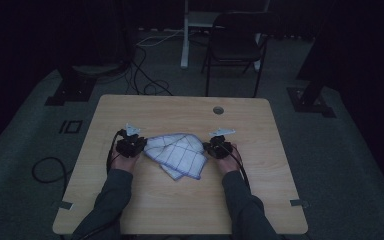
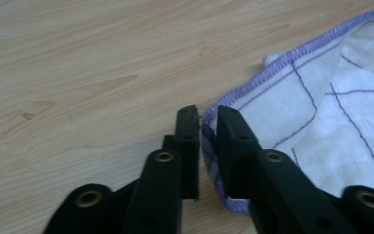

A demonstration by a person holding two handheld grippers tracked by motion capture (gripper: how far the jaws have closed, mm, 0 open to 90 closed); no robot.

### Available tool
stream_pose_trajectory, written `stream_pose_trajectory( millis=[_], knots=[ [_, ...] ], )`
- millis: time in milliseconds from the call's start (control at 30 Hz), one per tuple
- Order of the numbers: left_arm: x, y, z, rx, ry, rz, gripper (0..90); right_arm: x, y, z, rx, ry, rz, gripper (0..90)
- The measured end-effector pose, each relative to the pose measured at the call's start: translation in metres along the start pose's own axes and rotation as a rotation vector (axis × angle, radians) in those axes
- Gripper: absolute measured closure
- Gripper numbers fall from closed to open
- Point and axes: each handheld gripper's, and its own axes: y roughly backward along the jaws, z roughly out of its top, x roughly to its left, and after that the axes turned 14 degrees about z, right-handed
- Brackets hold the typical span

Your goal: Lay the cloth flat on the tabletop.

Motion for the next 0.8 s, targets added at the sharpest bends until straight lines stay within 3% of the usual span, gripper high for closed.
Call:
stream_pose_trajectory(
  millis=[167, 333, 533, 667, 767, 800],
  knots=[
    [0.005, 0.015, 0.002, -0.029, 0.023, -0.004, 70.2, 0.001, 0.002, 0.002, -0.004, 0.009, -0.007, 89.7],
    [-0.003, 0.031, 0.002, -0.057, 0.000, -0.035, 68.2, 0.003, 0.003, 0.004, -0.006, 0.019, -0.010, 89.8],
    [-0.025, 0.042, 0.001, -0.076, -0.039, -0.094, 66.4, 0.003, 0.004, 0.006, -0.009, 0.023, -0.010, 89.8],
    [-0.047, 0.041, -0.001, -0.070, -0.087, -0.141, 64.7, 0.005, 0.004, 0.007, -0.009, 0.028, -0.008, 89.8],
    [-0.059, 0.038, -0.005, -0.069, -0.096, -0.168, 63.9, 0.005, 0.005, 0.008, -0.010, 0.028, -0.007, 89.8],
    [-0.078, 0.035, -0.011, -0.060, -0.128, -0.219, 63.2, 0.005, 0.004, 0.008, -0.010, 0.027, -0.004, 89.8]
  ],
)
